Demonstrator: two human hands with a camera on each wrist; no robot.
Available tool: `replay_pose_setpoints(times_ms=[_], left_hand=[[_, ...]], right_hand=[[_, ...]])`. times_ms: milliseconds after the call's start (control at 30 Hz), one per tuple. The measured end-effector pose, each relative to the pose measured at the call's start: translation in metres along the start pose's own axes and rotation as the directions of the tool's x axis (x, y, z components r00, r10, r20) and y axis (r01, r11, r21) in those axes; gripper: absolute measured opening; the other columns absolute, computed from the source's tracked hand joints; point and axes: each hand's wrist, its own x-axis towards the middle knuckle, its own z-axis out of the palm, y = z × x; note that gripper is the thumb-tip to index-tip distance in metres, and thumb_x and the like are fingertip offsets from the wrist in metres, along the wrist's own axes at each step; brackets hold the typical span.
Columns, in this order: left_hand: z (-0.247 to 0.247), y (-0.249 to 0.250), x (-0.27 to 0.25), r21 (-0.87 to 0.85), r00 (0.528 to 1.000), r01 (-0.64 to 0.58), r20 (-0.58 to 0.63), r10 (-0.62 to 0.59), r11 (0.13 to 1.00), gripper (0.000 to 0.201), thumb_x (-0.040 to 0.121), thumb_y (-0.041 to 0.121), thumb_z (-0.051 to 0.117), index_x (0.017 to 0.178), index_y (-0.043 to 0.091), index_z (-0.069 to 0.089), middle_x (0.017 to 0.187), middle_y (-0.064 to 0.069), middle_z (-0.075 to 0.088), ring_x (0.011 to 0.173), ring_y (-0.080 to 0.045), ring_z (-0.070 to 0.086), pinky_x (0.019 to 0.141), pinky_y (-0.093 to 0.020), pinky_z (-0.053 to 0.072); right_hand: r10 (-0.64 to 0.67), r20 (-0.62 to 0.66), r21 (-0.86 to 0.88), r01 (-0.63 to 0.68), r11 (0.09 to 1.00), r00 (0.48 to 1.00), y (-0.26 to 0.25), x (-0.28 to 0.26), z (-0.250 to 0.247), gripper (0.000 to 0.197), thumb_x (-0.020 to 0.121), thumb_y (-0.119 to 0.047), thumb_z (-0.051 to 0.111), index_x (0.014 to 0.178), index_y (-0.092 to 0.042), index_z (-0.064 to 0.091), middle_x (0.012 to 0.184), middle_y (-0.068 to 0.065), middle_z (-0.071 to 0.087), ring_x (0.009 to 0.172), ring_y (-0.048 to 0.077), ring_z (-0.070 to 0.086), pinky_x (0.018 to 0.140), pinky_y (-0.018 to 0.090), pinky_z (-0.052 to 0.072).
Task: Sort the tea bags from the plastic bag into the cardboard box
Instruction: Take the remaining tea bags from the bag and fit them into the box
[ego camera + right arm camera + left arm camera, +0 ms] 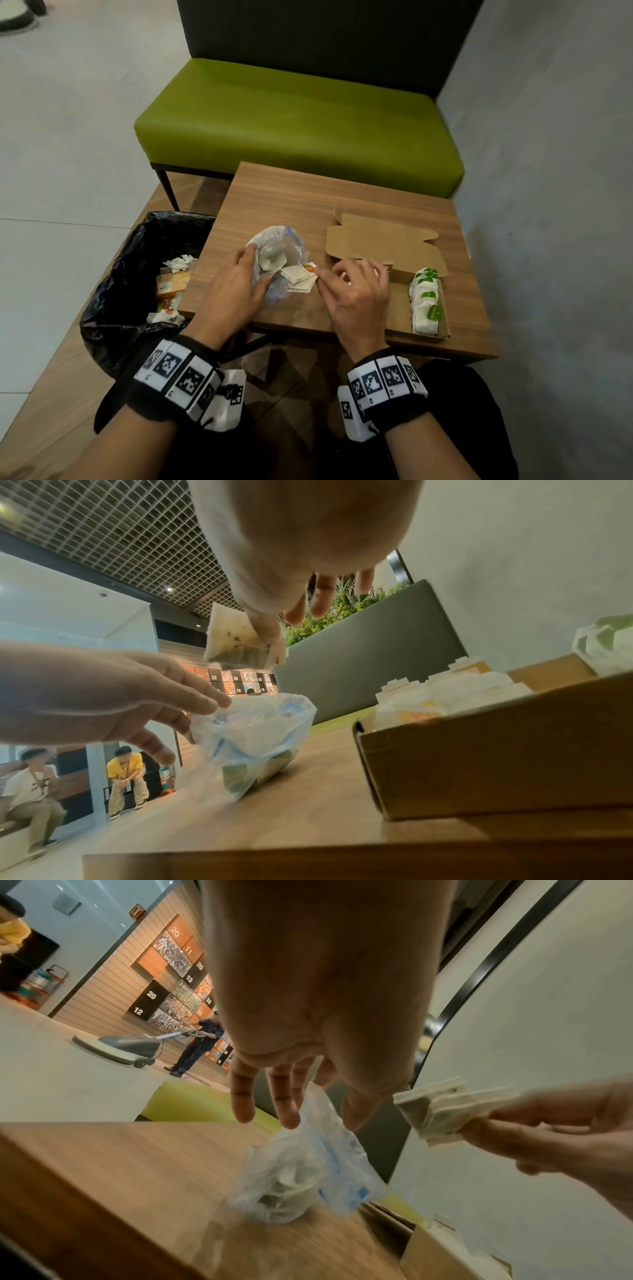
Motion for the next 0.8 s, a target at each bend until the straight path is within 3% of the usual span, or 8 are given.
replay_pose_setpoints(times_ms=[200,267,333,400,500,633,733,800], left_hand=[[0.006,0.008,0.004,0.05,0.993,-0.06,-0.102,0.065,0.997,0.049,0.097,0.033,0.055,0.144,0.026,0.045,0.154,-0.012,0.031,0.132,-0.03,0.039,0.101,-0.047,0.044],[0.011,0.016,-0.004,-0.066,0.962,-0.147,-0.24,0.127,0.987,0.034,0.098,0.03,0.054,0.13,0.021,0.058,0.137,-0.006,0.05,0.12,-0.019,0.047,0.094,-0.035,0.045],[0.017,0.026,-0.012,-0.263,0.961,-0.15,-0.264,0.079,0.953,0.024,0.1,0.03,0.052,0.117,0.02,0.065,0.108,0.005,0.065,0.094,-0.002,0.057,0.077,-0.019,0.046],[0.023,0.033,-0.015,-0.483,0.988,-0.037,-0.15,-0.041,0.875,0.024,0.1,0.035,0.049,0.111,0.022,0.066,0.089,0.013,0.067,0.077,0.001,0.062,0.066,-0.014,0.044],[0.031,0.036,-0.014,-0.706,0.987,0.156,0.089,-0.132,0.691,0.035,0.101,0.041,0.043,0.106,0.017,0.068,0.072,0.006,0.065,0.064,-0.004,0.061,0.062,-0.028,0.048],[0.034,0.038,-0.015,-0.836,0.933,0.336,0.358,-0.032,0.435,0.029,0.103,0.026,0.047,0.107,0.009,0.071,0.076,-0.003,0.067,0.067,-0.014,0.059,0.056,-0.026,0.047],[0.035,0.036,-0.014,-0.849,0.937,0.324,0.349,-0.017,0.418,0.022,0.099,0.014,0.054,0.117,0.01,0.068,0.087,-0.005,0.073,0.07,-0.015,0.061,0.056,-0.025,0.048],[0.037,0.037,-0.014,-0.846,0.957,0.283,0.283,-0.069,0.451,0.023,0.097,0.014,0.058,0.119,0.012,0.066,0.089,-0.006,0.074,0.073,-0.017,0.063,0.059,-0.028,0.049]], right_hand=[[0.002,0.022,0.074,-0.004,0.997,1.0,0.013,0.0,0.01,0.018,0.095,-0.026,0.06,0.093,-0.019,0.077,0.075,-0.005,0.071,0.066,0.013,0.065,0.094,0.045,0.048],[0.006,0.024,0.127,-0.009,0.992,1.0,0.017,-0.003,0.011,0.019,0.095,-0.025,0.059,0.098,-0.018,0.077,0.083,-0.004,0.075,0.072,0.012,0.068,0.097,0.045,0.047],[0.015,0.023,0.196,-0.019,0.98,1.0,0.02,-0.006,0.01,0.02,0.095,-0.023,0.06,0.104,-0.017,0.077,0.092,-0.003,0.077,0.081,0.01,0.07,0.099,0.045,0.047],[0.032,0.007,0.271,-0.032,0.962,0.999,0.022,-0.01,0.008,0.021,0.094,-0.021,0.061,0.106,-0.016,0.077,0.097,-0.002,0.077,0.087,0.009,0.071,0.098,0.043,0.049],[0.051,-0.02,0.362,-0.04,0.931,0.999,0.023,-0.015,0.004,0.021,0.092,-0.019,0.063,0.107,-0.014,0.077,0.102,-0.001,0.077,0.092,0.009,0.071,0.095,0.038,0.051],[0.074,-0.012,0.444,-0.061,0.894,0.997,0.025,-0.02,0.003,0.02,0.089,-0.014,0.067,0.106,-0.012,0.077,0.105,0.0,0.076,0.096,0.009,0.071,0.094,0.03,0.053],[0.173,0.039,0.533,-0.167,0.829,0.984,0.024,-0.02,-0.002,0.025,0.084,0.001,0.072,0.104,-0.014,0.078,0.104,-0.003,0.076,0.098,0.005,0.071,0.088,0.031,0.058],[0.348,0.156,0.628,-0.365,0.687,0.924,0.021,-0.02,-0.008,0.033,0.085,0.005,0.069,0.104,-0.022,0.077,0.101,-0.005,0.077,0.095,0.006,0.073,0.085,0.031,0.059]])
